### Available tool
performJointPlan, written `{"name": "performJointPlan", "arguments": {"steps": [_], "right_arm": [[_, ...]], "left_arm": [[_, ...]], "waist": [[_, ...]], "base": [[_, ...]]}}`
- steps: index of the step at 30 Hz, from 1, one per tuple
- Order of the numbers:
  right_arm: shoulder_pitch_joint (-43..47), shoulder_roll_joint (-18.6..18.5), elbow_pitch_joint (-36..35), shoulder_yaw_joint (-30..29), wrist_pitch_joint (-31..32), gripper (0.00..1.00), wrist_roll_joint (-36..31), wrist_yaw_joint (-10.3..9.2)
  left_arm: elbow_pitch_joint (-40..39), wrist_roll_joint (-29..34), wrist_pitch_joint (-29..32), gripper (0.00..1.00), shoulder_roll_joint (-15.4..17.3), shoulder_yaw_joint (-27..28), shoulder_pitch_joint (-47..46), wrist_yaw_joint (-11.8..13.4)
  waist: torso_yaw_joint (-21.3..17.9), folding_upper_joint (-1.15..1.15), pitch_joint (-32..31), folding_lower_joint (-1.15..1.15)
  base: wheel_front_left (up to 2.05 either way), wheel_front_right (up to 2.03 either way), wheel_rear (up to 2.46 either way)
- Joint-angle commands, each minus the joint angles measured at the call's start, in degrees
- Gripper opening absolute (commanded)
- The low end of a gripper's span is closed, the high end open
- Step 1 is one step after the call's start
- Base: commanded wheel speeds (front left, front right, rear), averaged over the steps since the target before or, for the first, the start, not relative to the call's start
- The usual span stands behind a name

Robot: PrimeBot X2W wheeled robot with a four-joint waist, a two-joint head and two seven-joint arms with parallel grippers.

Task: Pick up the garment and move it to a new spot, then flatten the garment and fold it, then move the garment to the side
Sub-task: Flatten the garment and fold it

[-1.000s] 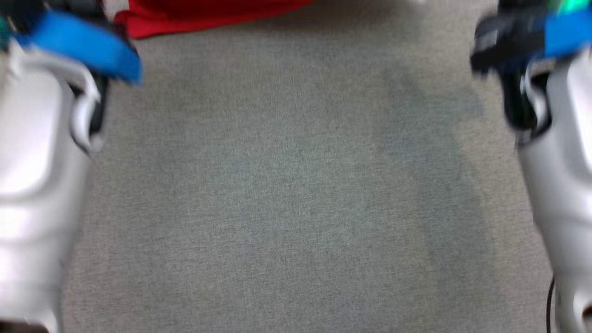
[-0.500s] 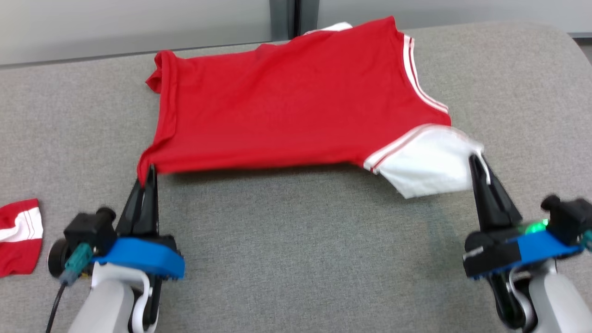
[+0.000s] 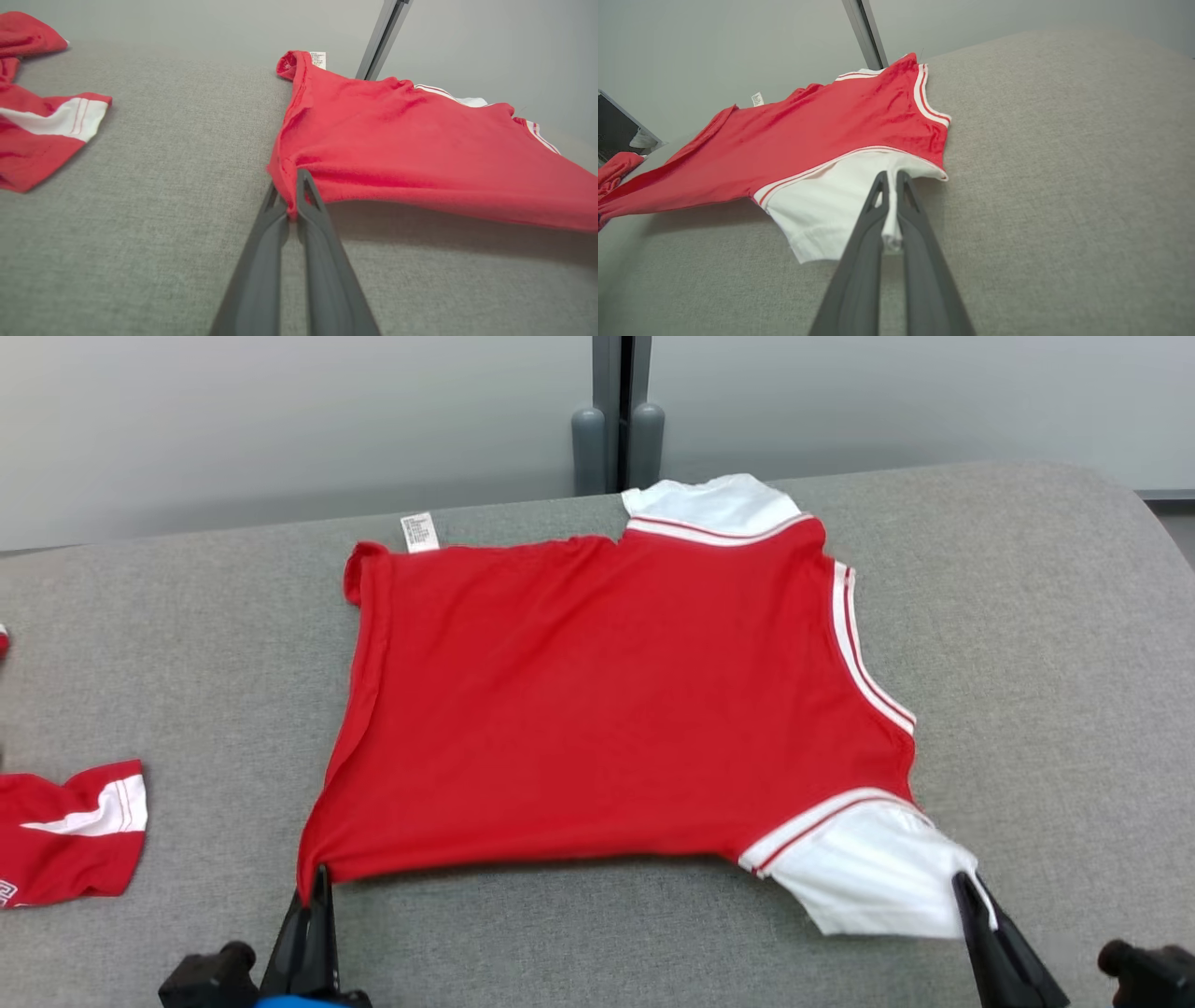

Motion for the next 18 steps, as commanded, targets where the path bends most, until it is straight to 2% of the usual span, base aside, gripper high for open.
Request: {"name": "performJointPlan", "arguments": {"steps": [1, 11, 18], "right_arm": [[1.6, 0.5, -1.4, -0.5, 0.5, 0.0, -0.5, 0.01], [4.5, 2.2, -4.6, -2.0, 3.7, 0.0, -1.7, 0.01], [-1.7, 1.7, -2.3, -2.1, 6.2, 0.0, -2.7, 0.01]], "left_arm": [[-0.4, 0.2, -0.3, 0.0, -0.2, 0.4, 1.0, 0.4], [-0.6, 0.8, 0.6, 0.0, -0.3, -1.6, 1.7, 0.2], [0.2, 1.3, 1.1, 0.0, 0.5, -2.4, -0.6, -0.4]], "waist": [[0.1, 0.0, -0.2, 0.01], [0.6, 0.0, -1.0, 0.01], [0.4, 0.0, -0.7, 0.01]], "base": [[0.0, 0.0, 0.0], [0.0, 0.0, 0.0], [0.0, 0.0, 0.0]]}}
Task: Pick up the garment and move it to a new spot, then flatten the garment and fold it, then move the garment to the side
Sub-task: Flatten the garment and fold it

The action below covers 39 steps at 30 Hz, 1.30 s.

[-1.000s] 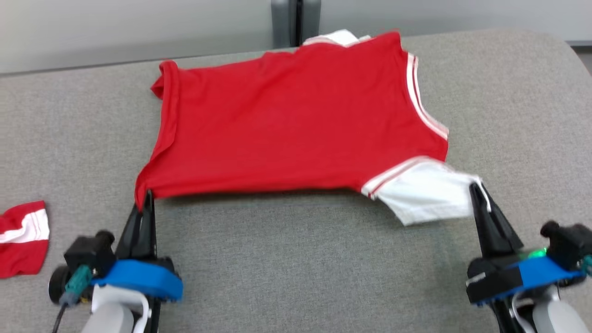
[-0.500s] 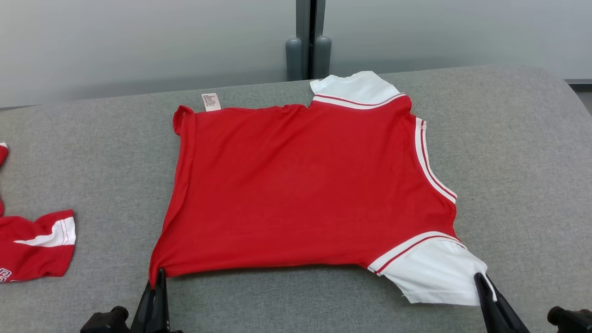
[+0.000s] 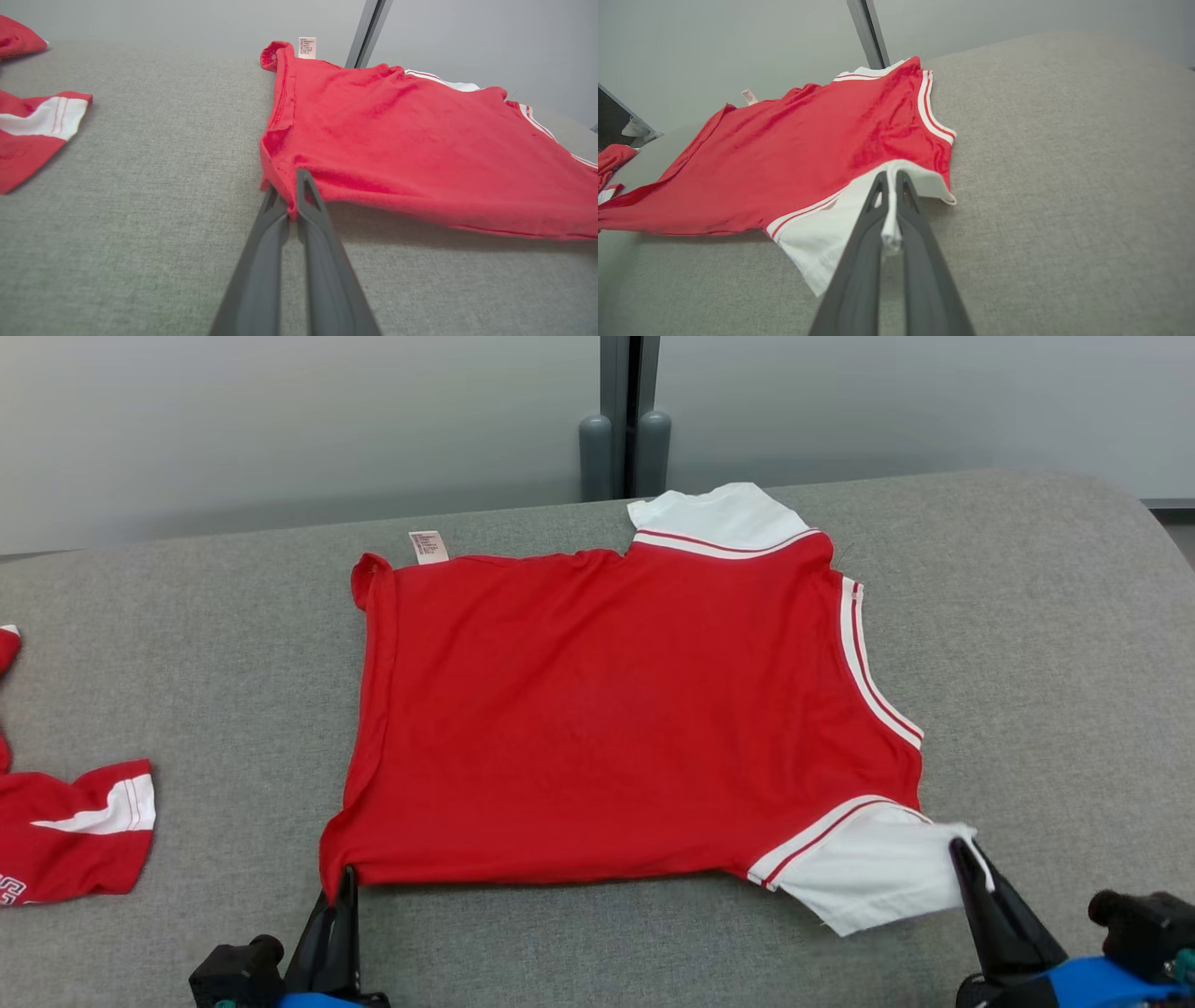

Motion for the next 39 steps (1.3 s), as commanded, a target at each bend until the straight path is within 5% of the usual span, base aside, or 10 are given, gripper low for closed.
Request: {"name": "performJointPlan", "arguments": {"steps": [1, 17, 35, 36, 37, 39], "right_arm": [[-2.5, -0.9, 0.8, -0.2, 0.3, 0.0, -0.4, 0.01], [-22.6, -6.4, 17.8, 4.2, 0.7, 0.0, 1.8, 0.01], [-42.9, -9.1, 41.2, 10.9, -7.5, 0.03, 4.6, 0.01], [-43.4, -9.2, 41.9, 11.3, -8.3, 0.38, 4.9, 0.01], [-43.6, -9.2, 42.8, 11.6, -9.0, 1.0, 5.4, 0.01], [-43.9, -9.7, 44.4, 12.3, -10.3, 1.0, 5.9, 0.01]], "left_arm": [[0.2, 0.4, 0.0, 0.0, 0.4, -0.3, -1.3, -0.3], [4.8, 1.8, 1.9, 0.0, 2.9, -2.2, -10.1, -2.9], [14.0, 3.3, 1.4, 0.0, 4.5, -4.1, -21.6, -6.1], [14.7, 3.2, 1.1, 0.13, 4.3, -4.1, -22.1, -6.2], [15.2, 3.1, 0.9, 0.94, 4.1, -3.9, -22.5, -6.0], [16.3, 3.1, 0.4, 1.0, 3.7, -4.0, -22.9, -6.1]], "waist": [[-0.1, 0.0, 0.1, 0.0], [0.0, 0.0, 2.4, 0.0], [0.4, 0.0, 7.3, 0.0], [0.5, 0.0, 7.4, 0.0], [0.5, 0.0, 7.4, 0.0], [0.5, 0.0, 7.2, 0.0]], "base": [[0.0, 0.0, 0.0], [0.0, 0.0, 0.0], [0.0, 0.0, 0.0], [0.0, 0.0, 0.0], [0.0, 0.0, 0.0], [0.0, 0.0, 0.0]]}}
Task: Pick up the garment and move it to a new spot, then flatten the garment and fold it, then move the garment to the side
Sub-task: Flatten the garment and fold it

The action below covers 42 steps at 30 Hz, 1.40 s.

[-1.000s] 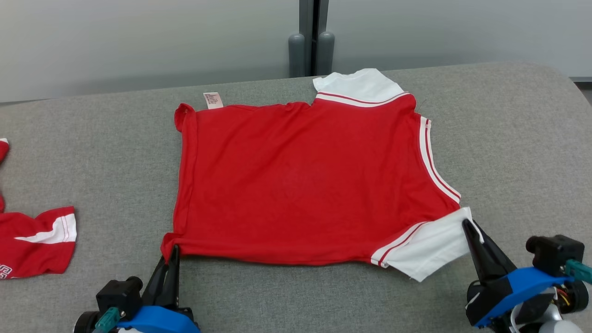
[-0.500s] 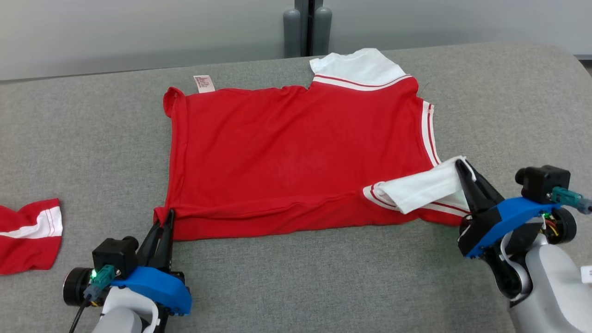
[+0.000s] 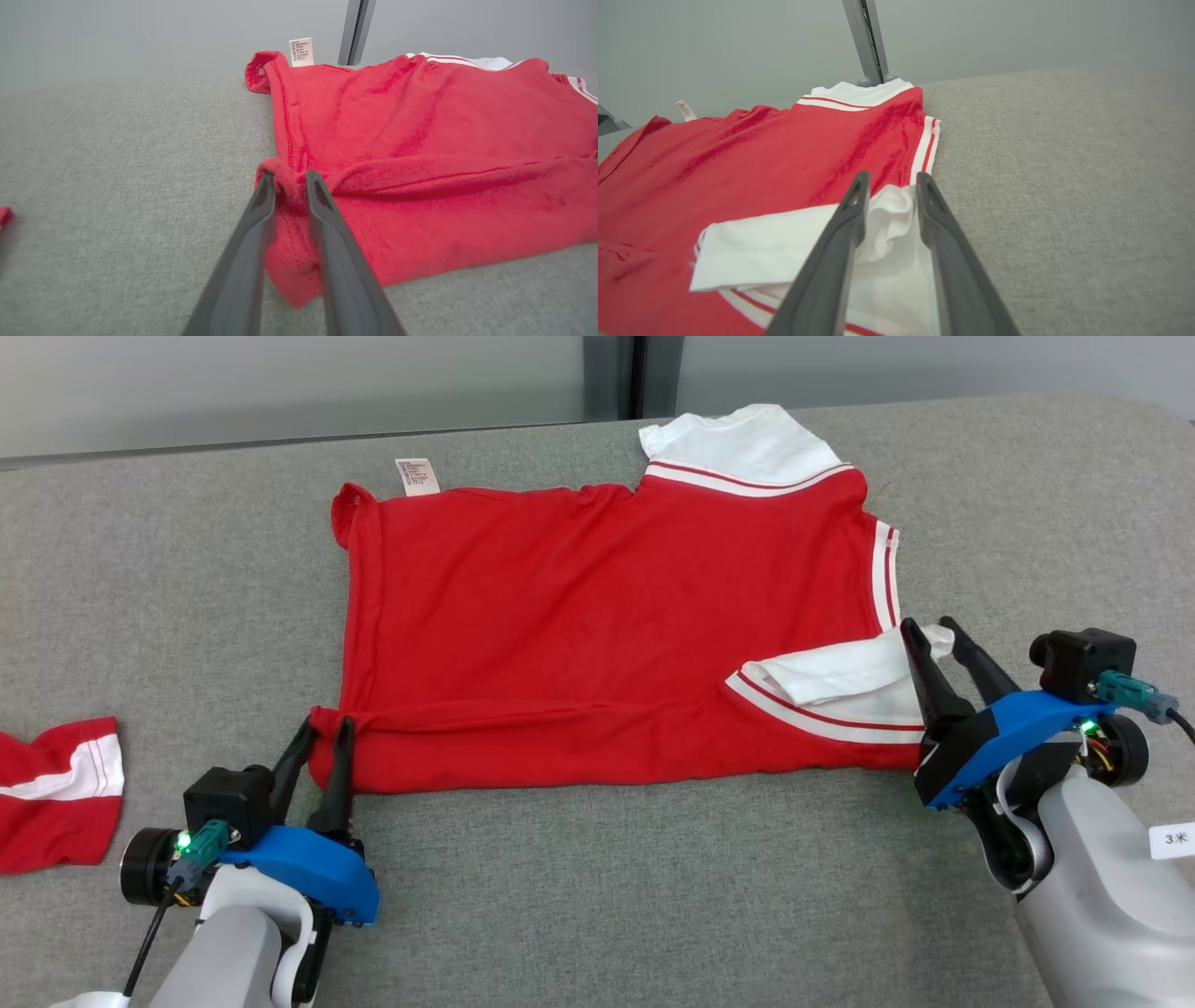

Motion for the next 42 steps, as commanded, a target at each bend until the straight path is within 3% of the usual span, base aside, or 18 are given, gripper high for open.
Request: {"name": "performJointPlan", "arguments": {"steps": [1, 8, 15, 34, 35, 36, 37, 39, 42], "right_arm": [[-0.6, -0.9, 1.3, 0.5, -1.4, 1.0, 0.8, 0.01], [3.1, -3.8, 3.1, 2.2, -6.2, 1.0, 2.2, 0.01], [7.9, -6.2, 1.9, 4.0, -6.2, 1.0, 1.5, 0.01], [7.5, -1.5, 6.0, 5.8, -4.2, 1.0, 1.0, 0.01], [7.3, -1.3, 6.5, 5.9, -4.3, 0.95, 1.1, 0.01], [7.2, -1.1, 6.9, 6.0, -4.5, 0.62, 1.3, 0.01], [7.1, -1.0, 7.3, 6.1, -4.7, 0.02, 1.5, 0.01], [6.7, -0.9, 7.8, 6.2, -5.3, 0.0, 1.8, 0.01], [6.3, -0.9, 8.2, 6.3, -6.4, 0.0, 2.4, 0.0]], "left_arm": [[0.8, -0.1, -0.7, 1.0, -0.4, 0.0, -1.2, 0.1], [1.4, 0.0, -1.9, 1.0, -1.7, 1.0, 1.4, 0.7], [2.0, -0.2, -2.1, 1.0, -2.4, 1.8, 4.4, 0.9], [8.4, -0.6, -2.1, 1.0, -2.9, 1.4, 1.5, -0.7], [8.9, -0.7, -2.1, 0.95, -3.1, 1.2, 1.3, -1.0], [9.3, -0.8, -2.1, 0.62, -3.2, 1.1, 1.0, -1.1], [9.5, -0.8, -2.1, 0.32, -3.4, 1.1, 0.6, -1.2], [9.7, -0.7, -2.1, 0.0, -3.5, 1.2, 0.1, -1.5], [9.4, -0.6, -2.1, 0.0, -3.7, 1.7, -0.3, -1.8]], "waist": [[0.1, 0.0, -0.3, -0.01], [0.3, 0.0, -2.4, -0.01], [-0.1, 0.0, -3.4, -0.01], [-0.9, 0.0, -2.2, -0.01], [-0.9, 0.0, -2.1, -0.01], [-0.8, 0.0, -2.1, -0.01], [-0.8, 0.0, -2.2, -0.01], [-0.7, 0.0, -2.3, -0.01], [-0.6, 0.0, -2.7, -0.01]], "base": [[0.0, 0.0, 0.0], [0.0, 0.0, 0.0], [0.0, 0.0, 0.0], [0.0, 0.0, 0.0], [0.0, 0.0, 0.0], [0.0, 0.0, 0.0], [0.0, 0.0, 0.0], [0.0, 0.0, 0.0], [0.0, 0.0, 0.0]]}}
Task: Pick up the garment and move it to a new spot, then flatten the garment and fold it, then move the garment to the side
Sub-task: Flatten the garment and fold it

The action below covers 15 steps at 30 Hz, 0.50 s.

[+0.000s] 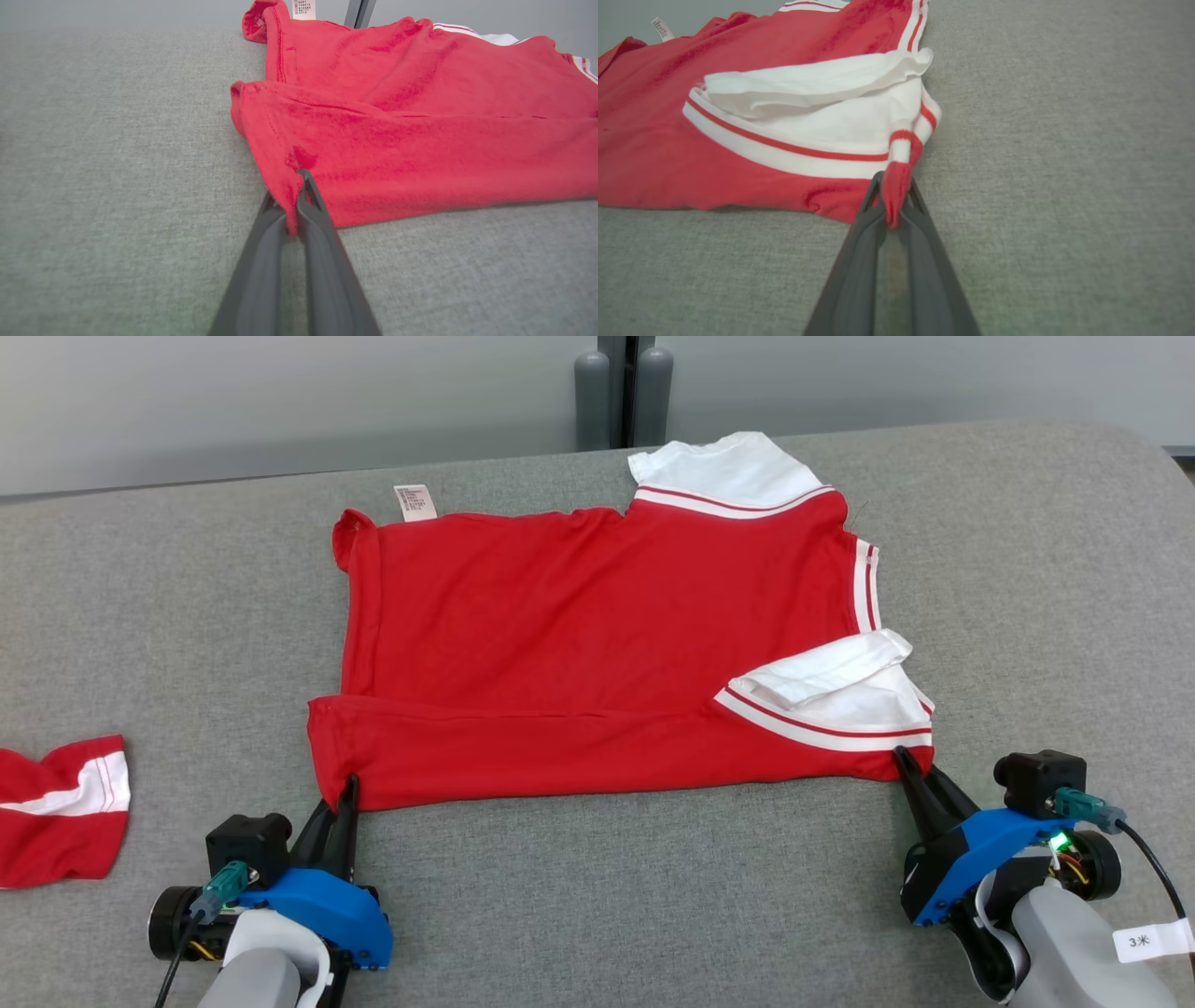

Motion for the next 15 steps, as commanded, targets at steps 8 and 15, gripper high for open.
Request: {"name": "performJointPlan", "arguments": {"steps": [8, 15], "right_arm": [[3.6, -0.7, -1.9, 0.4, -2.3, 0.0, 2.6, 0.0], [11.4, -1.5, -8.2, -1.3, -2.1, 0.0, 3.5, 0.0]], "left_arm": [[-4.7, 0.8, -0.1, 0.0, -1.1, 1.9, 5.0, 0.7], [-9.4, 1.0, -0.1, 0.0, -1.5, 2.9, 11.4, 2.2]], "waist": [[0.6, 0.0, -4.6, 0.0], [1.5, 0.0, -7.4, 0.0]], "base": [[0.0, 0.0, 0.0], [0.0, 0.0, 0.0]]}}
